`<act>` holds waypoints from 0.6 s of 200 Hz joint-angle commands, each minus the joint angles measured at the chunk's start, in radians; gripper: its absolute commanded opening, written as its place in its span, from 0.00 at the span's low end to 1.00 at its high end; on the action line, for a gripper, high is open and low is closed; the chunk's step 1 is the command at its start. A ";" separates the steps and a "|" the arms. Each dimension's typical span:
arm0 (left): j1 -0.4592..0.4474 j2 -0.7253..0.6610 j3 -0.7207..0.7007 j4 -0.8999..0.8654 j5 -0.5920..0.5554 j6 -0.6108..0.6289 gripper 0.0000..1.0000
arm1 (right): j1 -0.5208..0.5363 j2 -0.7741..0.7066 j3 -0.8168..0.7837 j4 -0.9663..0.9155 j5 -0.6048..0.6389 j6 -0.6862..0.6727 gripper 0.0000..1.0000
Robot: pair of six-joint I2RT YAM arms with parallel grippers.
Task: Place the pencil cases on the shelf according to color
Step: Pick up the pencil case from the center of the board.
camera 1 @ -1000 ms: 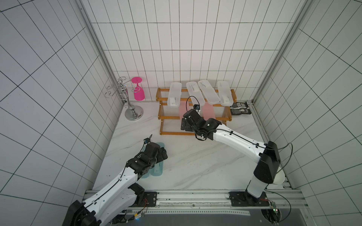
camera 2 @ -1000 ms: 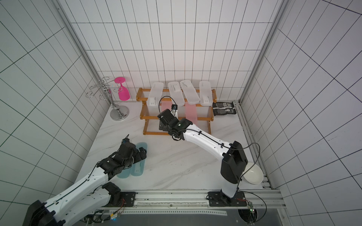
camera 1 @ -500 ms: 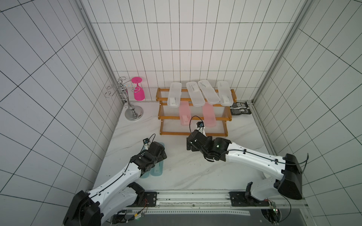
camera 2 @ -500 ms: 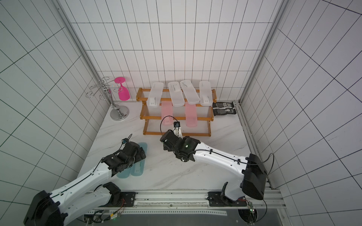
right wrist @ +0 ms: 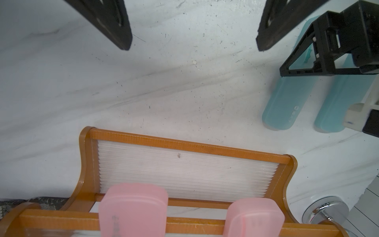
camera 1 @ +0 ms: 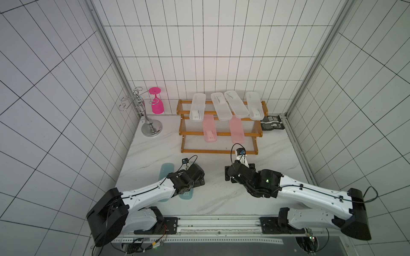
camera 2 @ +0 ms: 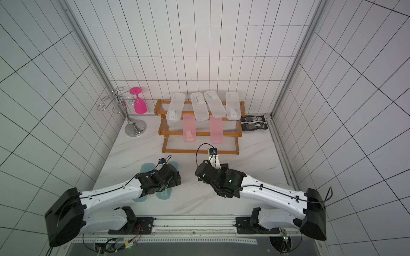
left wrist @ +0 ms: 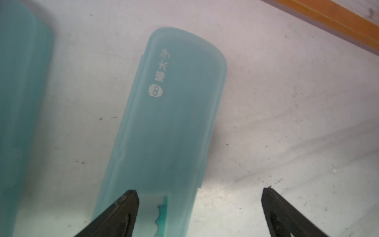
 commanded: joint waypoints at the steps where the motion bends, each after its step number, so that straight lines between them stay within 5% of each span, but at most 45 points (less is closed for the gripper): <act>1: -0.043 -0.032 0.065 -0.039 -0.092 -0.074 0.98 | 0.014 -0.051 -0.047 -0.045 0.047 0.030 0.99; 39: -0.022 -0.148 0.030 -0.110 -0.232 -0.031 0.98 | 0.019 -0.083 -0.066 -0.047 0.043 0.021 0.99; 71: 0.089 -0.210 -0.027 -0.181 -0.178 0.017 0.98 | 0.034 -0.069 -0.090 -0.034 0.021 0.034 0.99; 120: 0.094 -0.208 -0.101 -0.161 -0.129 0.018 0.98 | 0.075 -0.040 -0.104 -0.030 0.031 0.067 0.99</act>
